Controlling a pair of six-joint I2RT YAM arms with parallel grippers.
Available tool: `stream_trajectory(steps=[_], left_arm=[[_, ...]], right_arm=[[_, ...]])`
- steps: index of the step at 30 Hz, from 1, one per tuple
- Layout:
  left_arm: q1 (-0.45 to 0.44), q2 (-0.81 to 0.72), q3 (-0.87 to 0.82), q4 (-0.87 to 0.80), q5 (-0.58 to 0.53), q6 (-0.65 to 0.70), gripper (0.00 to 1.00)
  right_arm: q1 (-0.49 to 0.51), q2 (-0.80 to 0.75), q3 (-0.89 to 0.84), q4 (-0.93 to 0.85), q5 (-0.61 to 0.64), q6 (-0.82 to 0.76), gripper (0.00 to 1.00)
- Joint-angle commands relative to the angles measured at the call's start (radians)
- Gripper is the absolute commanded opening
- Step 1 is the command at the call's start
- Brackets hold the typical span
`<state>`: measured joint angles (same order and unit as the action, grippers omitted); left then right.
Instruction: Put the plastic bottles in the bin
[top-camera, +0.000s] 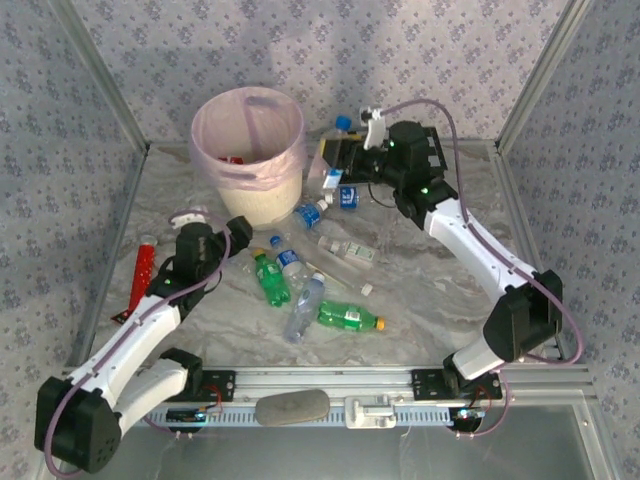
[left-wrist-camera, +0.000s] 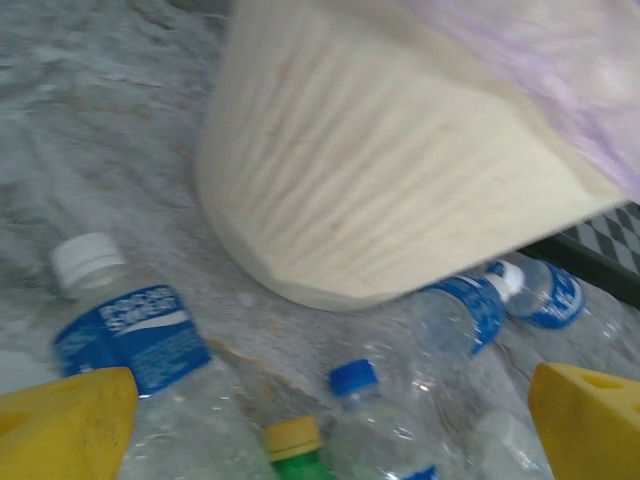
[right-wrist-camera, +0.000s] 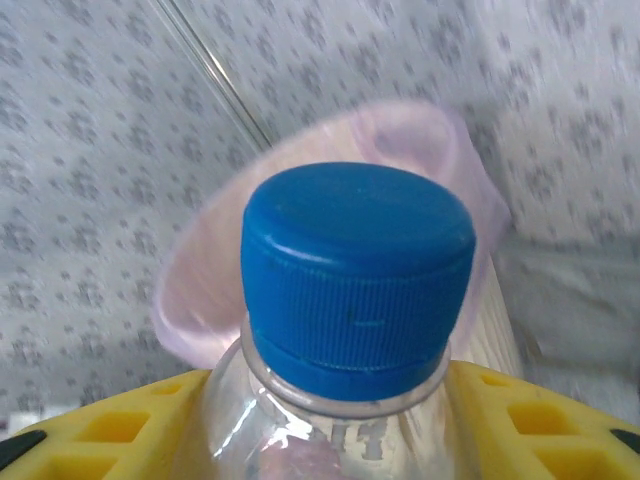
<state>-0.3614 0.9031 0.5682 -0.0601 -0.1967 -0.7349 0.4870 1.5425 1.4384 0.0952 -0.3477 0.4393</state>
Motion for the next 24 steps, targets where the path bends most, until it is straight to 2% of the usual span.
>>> stream_trajectory(steps=[1,13,20,24], left_arm=[[0.049,-0.045,-0.043,-0.013,-0.006,-0.05,1.0],[0.1,-0.152,-0.121,-0.06,0.04,-0.049,1.0],[0.11,-0.188,-0.144,-0.081,0.045,-0.052,1.0],[0.115,-0.194,-0.148,-0.081,0.045,-0.051,1.0]], right_arm=[[0.019,0.104,0.128,0.085,0.009,-0.024,0.51],[0.08,0.543,0.706,0.073,-0.062,-0.036,0.51],[0.108,0.706,0.895,0.003,-0.038,-0.055,0.52],[0.116,0.747,0.932,-0.022,-0.018,-0.054,0.56]])
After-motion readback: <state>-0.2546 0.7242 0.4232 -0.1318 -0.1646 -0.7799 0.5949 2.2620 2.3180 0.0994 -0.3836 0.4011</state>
